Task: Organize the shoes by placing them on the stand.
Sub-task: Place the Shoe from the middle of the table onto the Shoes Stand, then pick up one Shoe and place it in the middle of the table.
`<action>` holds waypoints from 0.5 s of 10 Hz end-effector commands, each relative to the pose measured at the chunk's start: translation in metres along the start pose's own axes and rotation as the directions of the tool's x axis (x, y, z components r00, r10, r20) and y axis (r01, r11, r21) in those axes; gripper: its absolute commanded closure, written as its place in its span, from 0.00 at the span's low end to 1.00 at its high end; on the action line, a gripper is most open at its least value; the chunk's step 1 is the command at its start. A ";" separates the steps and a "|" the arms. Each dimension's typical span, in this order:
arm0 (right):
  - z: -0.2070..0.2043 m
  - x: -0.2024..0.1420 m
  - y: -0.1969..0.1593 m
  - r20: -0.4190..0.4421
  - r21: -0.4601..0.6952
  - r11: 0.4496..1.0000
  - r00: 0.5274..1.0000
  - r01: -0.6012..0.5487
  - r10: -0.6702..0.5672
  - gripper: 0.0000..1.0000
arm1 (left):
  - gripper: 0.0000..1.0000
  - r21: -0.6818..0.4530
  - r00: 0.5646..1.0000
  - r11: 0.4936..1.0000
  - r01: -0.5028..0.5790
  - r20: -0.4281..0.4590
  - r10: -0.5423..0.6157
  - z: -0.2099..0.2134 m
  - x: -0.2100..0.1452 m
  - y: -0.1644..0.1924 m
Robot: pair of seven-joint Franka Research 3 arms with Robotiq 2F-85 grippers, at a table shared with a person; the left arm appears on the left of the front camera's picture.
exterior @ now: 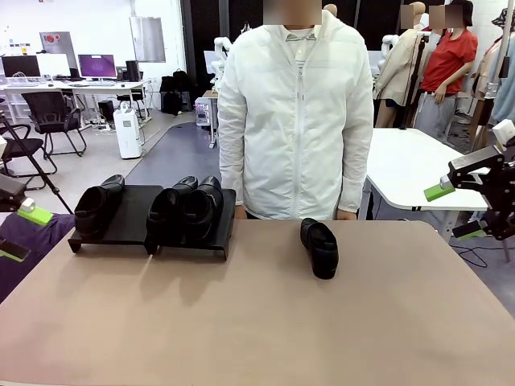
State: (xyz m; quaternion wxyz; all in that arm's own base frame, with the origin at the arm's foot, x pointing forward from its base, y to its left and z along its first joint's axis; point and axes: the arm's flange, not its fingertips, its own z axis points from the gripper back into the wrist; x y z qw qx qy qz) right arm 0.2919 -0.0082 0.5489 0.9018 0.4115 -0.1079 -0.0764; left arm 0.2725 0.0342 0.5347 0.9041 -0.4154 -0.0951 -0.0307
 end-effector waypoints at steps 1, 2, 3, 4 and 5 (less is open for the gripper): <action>0.001 0.002 -0.001 -0.001 0.022 0.999 1.000 -0.023 0.023 0.00 | 0.00 -0.016 1.000 1.000 -0.004 0.008 0.004 -0.002 0.001 -0.001; 0.001 0.002 -0.001 -0.001 0.022 0.999 1.000 -0.023 0.023 0.00 | 0.00 -0.016 1.000 1.000 -0.004 0.008 0.004 -0.002 0.001 -0.001; 0.001 0.002 -0.001 -0.001 0.022 0.999 1.000 -0.023 0.023 0.00 | 0.00 -0.016 1.000 1.000 -0.004 0.008 0.004 -0.002 0.001 -0.001; 0.001 0.002 -0.001 -0.001 0.022 0.999 1.000 -0.023 0.023 0.00 | 0.00 -0.016 1.000 1.000 -0.004 0.008 0.004 -0.002 0.001 -0.001; 0.001 0.002 -0.001 -0.001 0.022 0.999 1.000 -0.023 0.023 0.00 | 0.00 -0.016 1.000 1.000 -0.004 0.008 0.004 -0.002 0.001 -0.001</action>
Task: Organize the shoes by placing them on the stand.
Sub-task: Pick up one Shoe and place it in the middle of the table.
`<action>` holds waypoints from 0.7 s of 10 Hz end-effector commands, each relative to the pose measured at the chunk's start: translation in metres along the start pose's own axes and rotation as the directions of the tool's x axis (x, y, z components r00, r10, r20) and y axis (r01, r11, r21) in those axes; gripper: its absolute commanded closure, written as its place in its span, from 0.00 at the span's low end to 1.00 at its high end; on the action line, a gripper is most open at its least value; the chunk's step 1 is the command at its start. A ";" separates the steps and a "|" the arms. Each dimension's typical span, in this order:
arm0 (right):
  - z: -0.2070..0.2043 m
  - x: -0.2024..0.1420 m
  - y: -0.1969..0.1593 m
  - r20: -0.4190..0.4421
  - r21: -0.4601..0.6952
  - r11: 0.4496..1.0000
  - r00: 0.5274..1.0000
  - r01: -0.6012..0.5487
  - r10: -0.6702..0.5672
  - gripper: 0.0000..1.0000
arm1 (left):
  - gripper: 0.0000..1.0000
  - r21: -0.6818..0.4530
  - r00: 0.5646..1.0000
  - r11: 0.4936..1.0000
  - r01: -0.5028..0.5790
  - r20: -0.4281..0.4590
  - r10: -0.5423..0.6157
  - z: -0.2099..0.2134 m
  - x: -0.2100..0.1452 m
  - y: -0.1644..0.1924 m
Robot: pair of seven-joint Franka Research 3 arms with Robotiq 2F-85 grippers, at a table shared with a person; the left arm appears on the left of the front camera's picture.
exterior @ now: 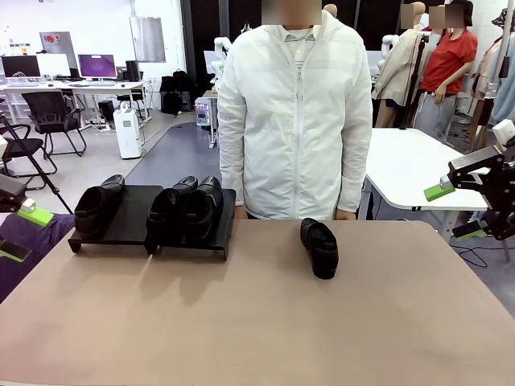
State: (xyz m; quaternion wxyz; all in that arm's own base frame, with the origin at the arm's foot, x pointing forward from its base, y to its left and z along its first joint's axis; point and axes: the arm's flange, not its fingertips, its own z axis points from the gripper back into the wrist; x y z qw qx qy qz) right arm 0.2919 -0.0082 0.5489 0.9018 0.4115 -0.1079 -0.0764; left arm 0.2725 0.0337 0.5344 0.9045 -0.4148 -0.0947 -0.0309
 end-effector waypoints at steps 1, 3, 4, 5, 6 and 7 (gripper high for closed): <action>0.001 0.002 -0.001 -0.001 0.022 0.999 1.000 -0.023 0.023 0.00 | 0.00 -0.017 1.000 1.000 -0.004 0.009 0.004 -0.001 0.001 -0.001; 0.001 0.002 -0.001 -0.001 0.022 0.999 1.000 -0.023 0.023 0.00 | 0.00 -0.017 1.000 1.000 -0.004 0.009 0.004 -0.001 0.001 -0.001; 0.000 0.000 0.000 0.000 0.000 1.000 1.000 0.000 0.000 0.00 | 0.00 -0.017 1.000 1.000 -0.004 0.009 0.004 -0.001 0.001 -0.001; -0.013 0.017 0.026 -0.045 -0.057 0.985 0.986 -0.161 0.158 0.00 | 0.00 -0.017 1.000 1.000 -0.004 0.009 0.004 -0.001 0.001 -0.001; -0.038 0.055 0.049 -0.159 -0.126 0.961 0.961 -0.247 0.226 0.00 | 0.00 -0.017 1.000 1.000 -0.004 0.009 0.004 -0.001 0.001 -0.001; -0.069 0.095 0.068 -0.207 -0.168 0.942 0.944 -0.292 0.256 0.00 | 0.00 -0.017 1.000 1.000 -0.004 0.009 0.004 -0.001 0.001 -0.001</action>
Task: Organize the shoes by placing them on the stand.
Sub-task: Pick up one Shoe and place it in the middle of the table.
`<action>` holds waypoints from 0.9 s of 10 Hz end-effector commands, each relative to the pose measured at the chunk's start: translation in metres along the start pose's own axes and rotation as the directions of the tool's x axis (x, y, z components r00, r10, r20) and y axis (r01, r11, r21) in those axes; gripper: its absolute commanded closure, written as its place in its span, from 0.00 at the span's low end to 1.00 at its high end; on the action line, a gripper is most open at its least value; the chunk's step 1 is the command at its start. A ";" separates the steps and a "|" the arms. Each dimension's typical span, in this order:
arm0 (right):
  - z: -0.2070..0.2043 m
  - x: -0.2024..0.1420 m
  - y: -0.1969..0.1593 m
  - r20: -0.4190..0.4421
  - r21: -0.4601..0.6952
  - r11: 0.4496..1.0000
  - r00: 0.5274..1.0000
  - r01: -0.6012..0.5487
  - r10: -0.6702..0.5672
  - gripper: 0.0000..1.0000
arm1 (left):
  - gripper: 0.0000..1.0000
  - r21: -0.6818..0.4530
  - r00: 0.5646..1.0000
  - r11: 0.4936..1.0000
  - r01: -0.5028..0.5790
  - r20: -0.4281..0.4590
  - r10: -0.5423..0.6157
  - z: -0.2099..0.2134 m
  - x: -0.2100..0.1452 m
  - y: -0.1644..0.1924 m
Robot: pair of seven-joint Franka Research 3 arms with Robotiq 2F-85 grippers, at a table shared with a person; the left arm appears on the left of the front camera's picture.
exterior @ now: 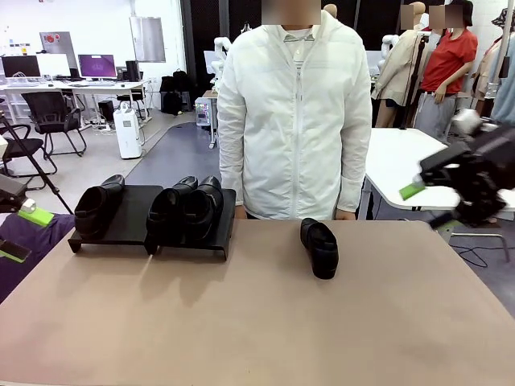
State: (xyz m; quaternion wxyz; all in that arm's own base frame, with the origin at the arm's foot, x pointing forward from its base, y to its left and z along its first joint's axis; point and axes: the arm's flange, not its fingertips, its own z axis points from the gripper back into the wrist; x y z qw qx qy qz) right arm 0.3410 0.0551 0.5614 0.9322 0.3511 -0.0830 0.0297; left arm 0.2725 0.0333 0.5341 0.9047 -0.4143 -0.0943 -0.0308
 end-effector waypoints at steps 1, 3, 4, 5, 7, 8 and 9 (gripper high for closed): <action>-0.043 0.106 0.019 -0.081 -0.155 0.985 0.995 -0.078 0.066 0.00 | 0.00 -0.018 1.000 1.000 -0.003 0.010 0.004 -0.001 0.001 -0.001; -0.122 0.178 0.030 -0.190 -0.320 0.939 0.980 -0.125 0.066 0.00 | 0.00 -0.018 1.000 1.000 -0.003 0.010 0.004 -0.001 0.001 -0.001; -0.158 0.204 0.026 -0.219 -0.399 0.906 0.974 -0.143 0.057 0.00 | 0.00 -0.018 1.000 1.000 -0.003 0.010 0.004 -0.001 0.001 -0.001; -0.189 0.220 0.018 -0.227 -0.432 0.890 0.973 -0.144 0.047 0.00 | 0.00 -0.018 1.000 1.000 -0.003 0.010 0.004 -0.001 0.001 -0.001; -0.193 0.216 0.017 -0.225 -0.394 0.898 0.968 -0.196 0.113 0.00 | 0.00 -0.018 1.000 1.000 -0.003 0.010 0.004 -0.001 0.001 -0.001; -0.212 0.213 -0.003 -0.237 -0.397 0.902 0.968 -0.170 0.078 0.00 | 0.00 -0.018 1.000 1.000 -0.003 0.010 0.004 -0.001 0.001 -0.001; -0.212 0.213 -0.003 -0.237 -0.397 0.902 0.968 -0.170 0.078 0.00 | 0.00 -0.018 1.000 1.000 -0.003 0.010 0.004 -0.001 0.001 -0.001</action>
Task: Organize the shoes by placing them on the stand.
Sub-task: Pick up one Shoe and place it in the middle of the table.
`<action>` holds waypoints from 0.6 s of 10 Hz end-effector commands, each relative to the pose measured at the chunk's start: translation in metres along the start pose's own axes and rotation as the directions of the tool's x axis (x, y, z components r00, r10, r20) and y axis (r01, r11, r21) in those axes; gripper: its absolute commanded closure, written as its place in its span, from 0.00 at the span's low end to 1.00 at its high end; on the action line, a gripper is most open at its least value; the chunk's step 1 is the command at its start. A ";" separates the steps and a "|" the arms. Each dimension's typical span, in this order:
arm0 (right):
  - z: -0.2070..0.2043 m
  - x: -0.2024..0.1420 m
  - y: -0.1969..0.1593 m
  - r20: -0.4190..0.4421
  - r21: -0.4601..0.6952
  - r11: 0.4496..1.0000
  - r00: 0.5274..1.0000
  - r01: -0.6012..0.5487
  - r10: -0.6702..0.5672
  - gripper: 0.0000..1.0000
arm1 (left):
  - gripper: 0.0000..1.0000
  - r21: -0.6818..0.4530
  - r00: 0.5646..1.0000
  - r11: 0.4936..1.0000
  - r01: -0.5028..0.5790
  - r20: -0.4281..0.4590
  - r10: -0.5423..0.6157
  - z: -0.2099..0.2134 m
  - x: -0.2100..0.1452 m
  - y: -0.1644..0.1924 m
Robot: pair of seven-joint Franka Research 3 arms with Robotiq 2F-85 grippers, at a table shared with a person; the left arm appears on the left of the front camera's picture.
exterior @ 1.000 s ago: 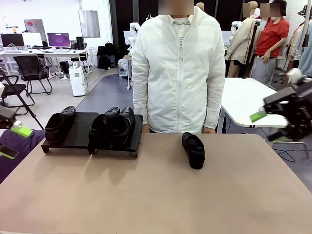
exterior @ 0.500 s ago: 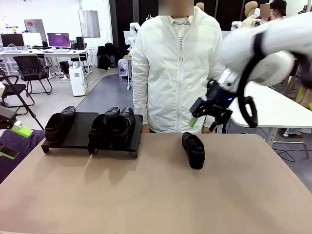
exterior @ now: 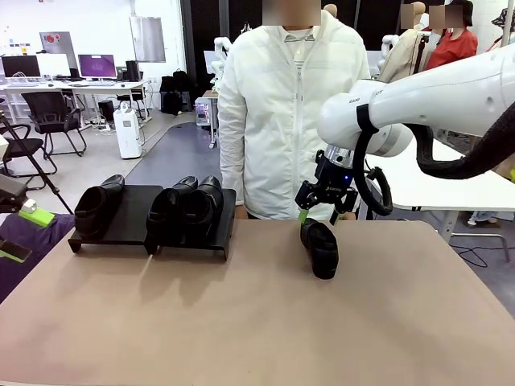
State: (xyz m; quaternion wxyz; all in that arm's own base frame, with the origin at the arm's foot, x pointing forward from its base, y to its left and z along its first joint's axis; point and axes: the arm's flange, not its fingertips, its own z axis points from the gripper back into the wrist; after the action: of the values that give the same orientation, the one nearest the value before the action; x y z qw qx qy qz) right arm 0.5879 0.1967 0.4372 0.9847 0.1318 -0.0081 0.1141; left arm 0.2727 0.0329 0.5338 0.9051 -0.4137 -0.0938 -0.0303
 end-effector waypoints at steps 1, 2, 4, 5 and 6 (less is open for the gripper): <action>0.003 -0.009 -0.002 0.002 0.005 1.000 1.000 0.011 -0.011 0.00 | 0.00 -0.020 1.000 1.000 -0.002 0.011 0.003 0.000 0.001 -0.001; 0.000 0.000 0.000 0.000 0.000 1.000 1.000 0.000 0.000 0.00 | 0.00 -0.020 1.000 1.000 -0.002 0.011 0.003 0.000 0.001 -0.001; -0.037 0.009 0.017 0.022 -0.089 0.996 1.000 0.006 -0.004 0.00 | 0.00 -0.020 1.000 1.000 -0.002 0.011 0.003 0.000 0.001 -0.001; -0.053 0.015 0.017 0.045 -0.088 0.996 0.999 0.020 -0.016 0.00 | 0.00 -0.020 1.000 1.000 -0.002 0.011 0.003 0.000 0.001 -0.001; -0.064 0.020 0.015 0.054 -0.096 0.995 0.998 0.039 -0.034 0.00 | 0.00 -0.020 1.000 1.000 -0.002 0.011 0.003 0.000 0.001 -0.001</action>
State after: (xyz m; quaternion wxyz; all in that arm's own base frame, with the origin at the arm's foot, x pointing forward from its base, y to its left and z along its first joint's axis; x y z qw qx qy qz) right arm 0.5960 0.2298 0.3888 0.9872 0.1070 -0.0195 0.1167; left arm 0.2727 0.0330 0.5338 0.9051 -0.4137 -0.0940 -0.0302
